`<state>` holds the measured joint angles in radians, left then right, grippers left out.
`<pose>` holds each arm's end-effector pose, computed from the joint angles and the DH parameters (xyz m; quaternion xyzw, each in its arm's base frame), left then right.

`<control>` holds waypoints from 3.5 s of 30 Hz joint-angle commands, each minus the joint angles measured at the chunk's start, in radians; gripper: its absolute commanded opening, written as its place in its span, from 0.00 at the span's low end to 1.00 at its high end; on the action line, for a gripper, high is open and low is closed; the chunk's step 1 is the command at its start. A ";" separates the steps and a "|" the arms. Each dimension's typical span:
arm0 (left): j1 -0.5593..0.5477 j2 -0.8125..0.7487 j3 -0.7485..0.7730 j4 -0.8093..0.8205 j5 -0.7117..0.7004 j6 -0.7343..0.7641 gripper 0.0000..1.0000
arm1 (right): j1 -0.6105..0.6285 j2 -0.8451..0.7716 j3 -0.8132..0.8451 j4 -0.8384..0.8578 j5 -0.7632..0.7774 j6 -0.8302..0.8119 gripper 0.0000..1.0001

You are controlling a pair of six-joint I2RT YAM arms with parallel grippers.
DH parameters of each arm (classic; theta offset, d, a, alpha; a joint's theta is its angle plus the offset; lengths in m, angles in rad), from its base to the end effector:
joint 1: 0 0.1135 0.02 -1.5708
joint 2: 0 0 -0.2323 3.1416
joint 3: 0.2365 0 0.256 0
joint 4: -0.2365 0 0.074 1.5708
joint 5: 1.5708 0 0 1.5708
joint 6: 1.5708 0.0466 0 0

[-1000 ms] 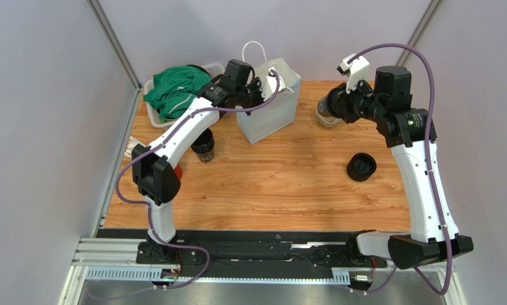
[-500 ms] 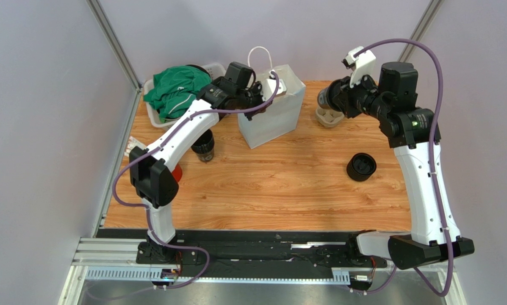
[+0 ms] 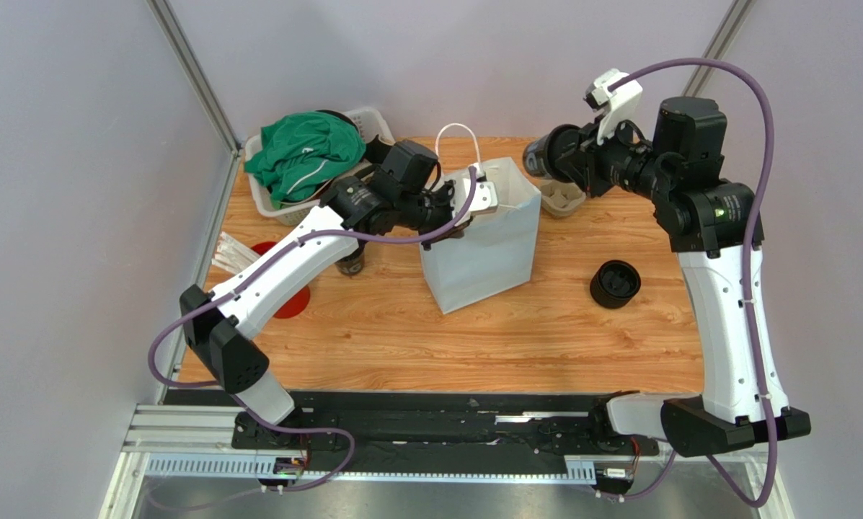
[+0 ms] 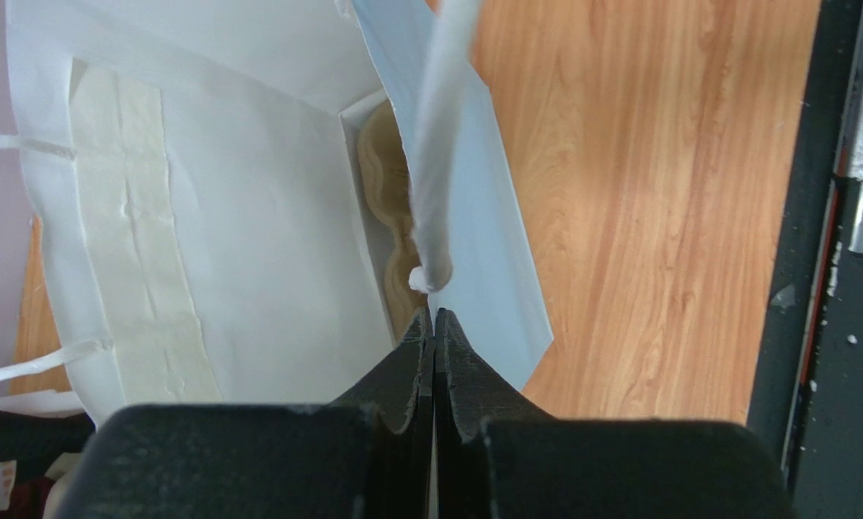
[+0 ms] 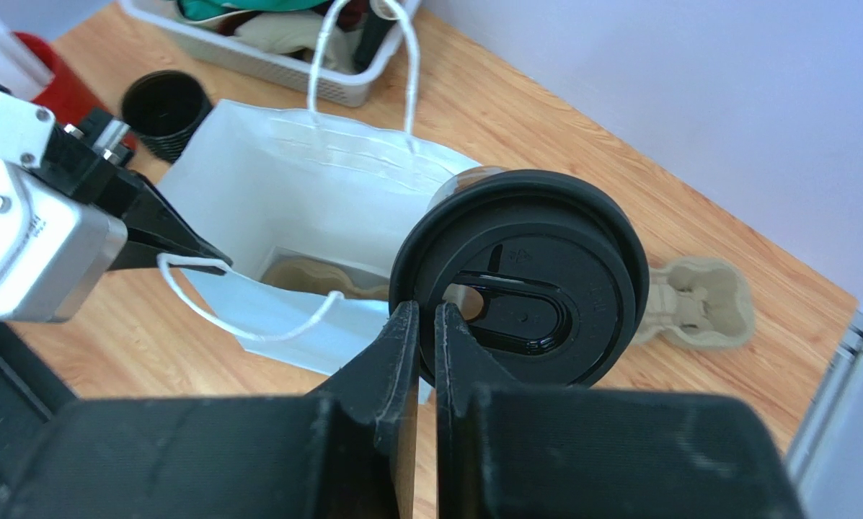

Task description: Pack the takeout coffee

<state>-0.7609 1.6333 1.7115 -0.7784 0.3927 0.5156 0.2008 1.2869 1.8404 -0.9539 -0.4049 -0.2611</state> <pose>0.2538 -0.2663 0.3492 0.5959 0.6652 -0.2262 0.3888 0.2342 0.0664 0.4728 -0.2950 0.7695 0.1512 0.5459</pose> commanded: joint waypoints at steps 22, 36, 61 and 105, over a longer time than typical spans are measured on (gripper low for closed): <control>-0.110 -0.128 -0.228 0.120 -0.095 0.006 0.00 | 0.173 0.133 -0.021 -0.279 -0.086 -0.162 0.00; -0.115 -0.130 -0.231 0.130 -0.075 0.006 0.00 | 0.210 0.299 0.040 -0.289 -0.006 -0.211 0.00; -0.118 -0.145 -0.248 0.139 -0.094 0.015 0.00 | 0.250 0.422 0.042 -0.370 0.169 -0.368 0.00; -0.118 -0.141 -0.254 0.159 -0.115 0.031 0.00 | 0.301 0.600 0.195 -0.520 0.153 -0.432 0.00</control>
<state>-0.8757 1.5070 1.4723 -0.6140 0.2821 0.5297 0.4973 1.8530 1.9778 -1.3678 -0.2871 -0.6930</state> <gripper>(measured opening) 0.008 0.061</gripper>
